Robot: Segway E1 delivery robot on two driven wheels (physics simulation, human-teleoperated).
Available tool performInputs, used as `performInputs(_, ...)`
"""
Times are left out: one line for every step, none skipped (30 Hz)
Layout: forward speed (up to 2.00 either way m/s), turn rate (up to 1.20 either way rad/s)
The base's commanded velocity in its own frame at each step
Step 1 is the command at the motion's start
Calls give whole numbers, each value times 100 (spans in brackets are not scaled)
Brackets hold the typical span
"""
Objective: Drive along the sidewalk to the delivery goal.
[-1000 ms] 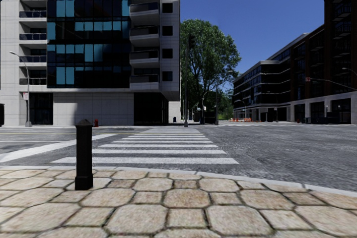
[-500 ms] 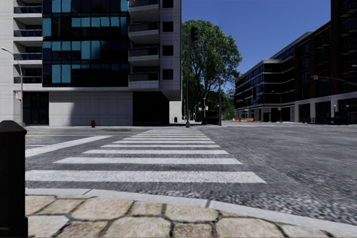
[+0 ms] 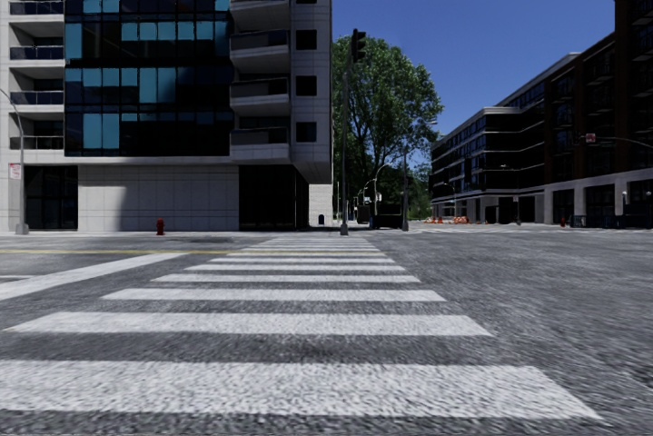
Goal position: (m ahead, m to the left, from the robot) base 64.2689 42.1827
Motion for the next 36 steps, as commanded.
performInputs(200,0)
performInputs(200,0)
performInputs(200,0)
performInputs(187,0)
performInputs(187,0)
performInputs(164,0)
performInputs(143,0)
performInputs(131,0)
performInputs(126,0)
performInputs(121,0)
performInputs(121,0)
performInputs(121,0)
performInputs(121,0)
performInputs(121,0)
performInputs(121,0)
performInputs(121,0)
performInputs(121,0)
performInputs(121,0)
performInputs(121,0)
performInputs(121,0)
performInputs(122,0)
performInputs(122,0)
performInputs(122,0)
performInputs(122,0)
performInputs(122,0)
performInputs(122,0)
performInputs(122,0)
performInputs(122,0)
performInputs(122,0)
performInputs(122,0)
performInputs(122,0)
performInputs(122,0)
performInputs(122,0)
performInputs(122,0)
performInputs(122,0)
performInputs(123,0)
